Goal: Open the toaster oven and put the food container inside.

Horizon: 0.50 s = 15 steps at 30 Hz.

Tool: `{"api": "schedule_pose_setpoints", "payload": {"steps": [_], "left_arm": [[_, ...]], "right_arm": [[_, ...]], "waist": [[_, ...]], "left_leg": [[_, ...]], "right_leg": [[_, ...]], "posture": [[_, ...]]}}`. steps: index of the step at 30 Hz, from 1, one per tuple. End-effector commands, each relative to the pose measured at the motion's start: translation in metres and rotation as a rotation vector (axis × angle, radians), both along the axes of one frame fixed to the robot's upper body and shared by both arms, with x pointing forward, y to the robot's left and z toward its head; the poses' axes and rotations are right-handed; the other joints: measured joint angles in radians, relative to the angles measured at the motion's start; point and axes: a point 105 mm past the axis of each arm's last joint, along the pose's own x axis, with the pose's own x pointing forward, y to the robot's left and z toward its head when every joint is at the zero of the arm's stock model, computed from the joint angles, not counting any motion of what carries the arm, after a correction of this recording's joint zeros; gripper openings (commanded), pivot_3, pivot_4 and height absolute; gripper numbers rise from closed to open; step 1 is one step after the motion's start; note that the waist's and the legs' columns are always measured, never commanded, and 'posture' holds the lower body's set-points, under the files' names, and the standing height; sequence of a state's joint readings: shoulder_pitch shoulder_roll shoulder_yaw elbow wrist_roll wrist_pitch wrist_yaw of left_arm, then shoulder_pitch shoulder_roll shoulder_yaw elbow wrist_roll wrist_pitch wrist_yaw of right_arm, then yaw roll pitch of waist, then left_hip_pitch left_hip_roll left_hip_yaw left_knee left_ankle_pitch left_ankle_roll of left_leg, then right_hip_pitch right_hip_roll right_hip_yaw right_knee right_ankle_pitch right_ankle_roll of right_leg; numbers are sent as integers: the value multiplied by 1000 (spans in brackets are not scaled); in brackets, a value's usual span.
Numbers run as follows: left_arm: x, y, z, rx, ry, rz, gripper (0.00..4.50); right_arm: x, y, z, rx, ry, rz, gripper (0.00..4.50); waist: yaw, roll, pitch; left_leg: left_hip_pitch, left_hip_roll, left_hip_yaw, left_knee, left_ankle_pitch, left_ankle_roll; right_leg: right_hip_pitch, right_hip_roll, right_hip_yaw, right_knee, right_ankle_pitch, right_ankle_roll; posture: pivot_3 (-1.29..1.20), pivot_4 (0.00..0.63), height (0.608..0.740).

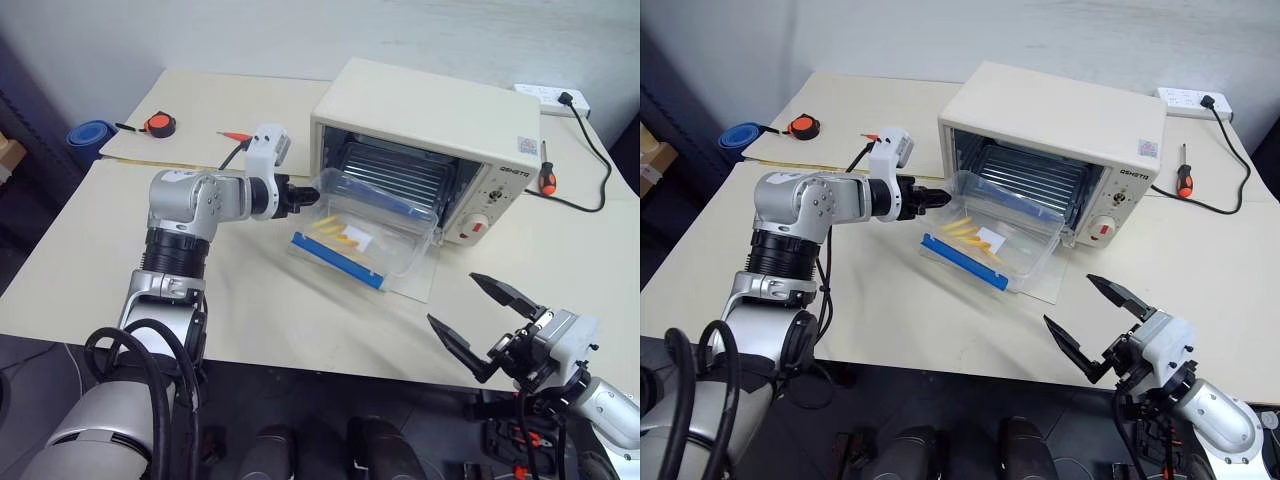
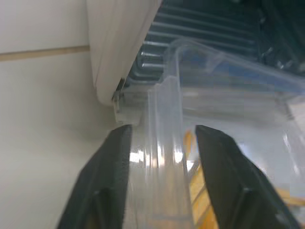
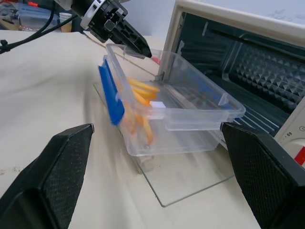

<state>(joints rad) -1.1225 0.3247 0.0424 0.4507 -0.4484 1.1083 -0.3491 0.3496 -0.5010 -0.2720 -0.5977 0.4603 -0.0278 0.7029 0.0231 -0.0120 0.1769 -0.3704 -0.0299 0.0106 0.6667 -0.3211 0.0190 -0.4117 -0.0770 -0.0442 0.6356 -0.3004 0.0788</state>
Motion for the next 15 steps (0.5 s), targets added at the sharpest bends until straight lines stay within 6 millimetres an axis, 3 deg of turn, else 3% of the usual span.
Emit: {"api": "schedule_pose_setpoints", "payload": {"steps": [1,2,4,5,8,10,13,15], "left_arm": [[-1,8,40,-164,-104,-34,2506],[-1,12,45,-181,-126,-38,2506],[-11,26,53,-133,-237,-129,2554],[-17,40,50,-83,-300,-190,2361],[-36,68,33,87,-452,-384,1676],[-50,80,3,205,-474,-534,1052],[-59,81,-21,210,-460,-627,178],[-62,63,-33,141,-465,-669,0]], "right_arm": [[-6,15,9,7,31,84,4500],[-7,18,8,4,52,103,4500],[-9,26,4,-9,119,146,4104],[-8,33,-1,-25,167,169,3868],[-4,48,-9,-63,226,200,2906],[3,64,-18,-71,279,234,2198],[15,79,-26,-84,294,250,1251],[34,86,-31,-104,256,212,591]], "waist": [[-1,0,0],[-2,0,0],[-6,0,0],[-10,0,0],[-28,1,0],[-23,1,0],[-9,1,0],[4,0,0]], "left_leg": [[0,0,0,0,0,0],[0,0,0,0,0,0],[0,0,0,0,0,0],[0,0,0,-1,0,0],[3,1,1,-2,0,-2],[3,2,0,-1,1,-2],[1,1,-2,0,1,-1],[-2,1,-4,2,0,0]], "right_leg": [[0,0,0,0,0,0],[0,0,0,0,0,0],[0,0,0,0,0,0],[-1,1,0,0,0,0],[0,1,1,0,-1,-2],[0,1,-1,-3,-2,-4],[1,-1,-2,-5,-2,-4],[0,-1,-3,-6,-2,-4]], "posture": [[0,150,740],[0,150,740],[0,150,740],[0,150,740],[0,150,740],[0,150,740],[0,150,740],[0,150,740]]}}
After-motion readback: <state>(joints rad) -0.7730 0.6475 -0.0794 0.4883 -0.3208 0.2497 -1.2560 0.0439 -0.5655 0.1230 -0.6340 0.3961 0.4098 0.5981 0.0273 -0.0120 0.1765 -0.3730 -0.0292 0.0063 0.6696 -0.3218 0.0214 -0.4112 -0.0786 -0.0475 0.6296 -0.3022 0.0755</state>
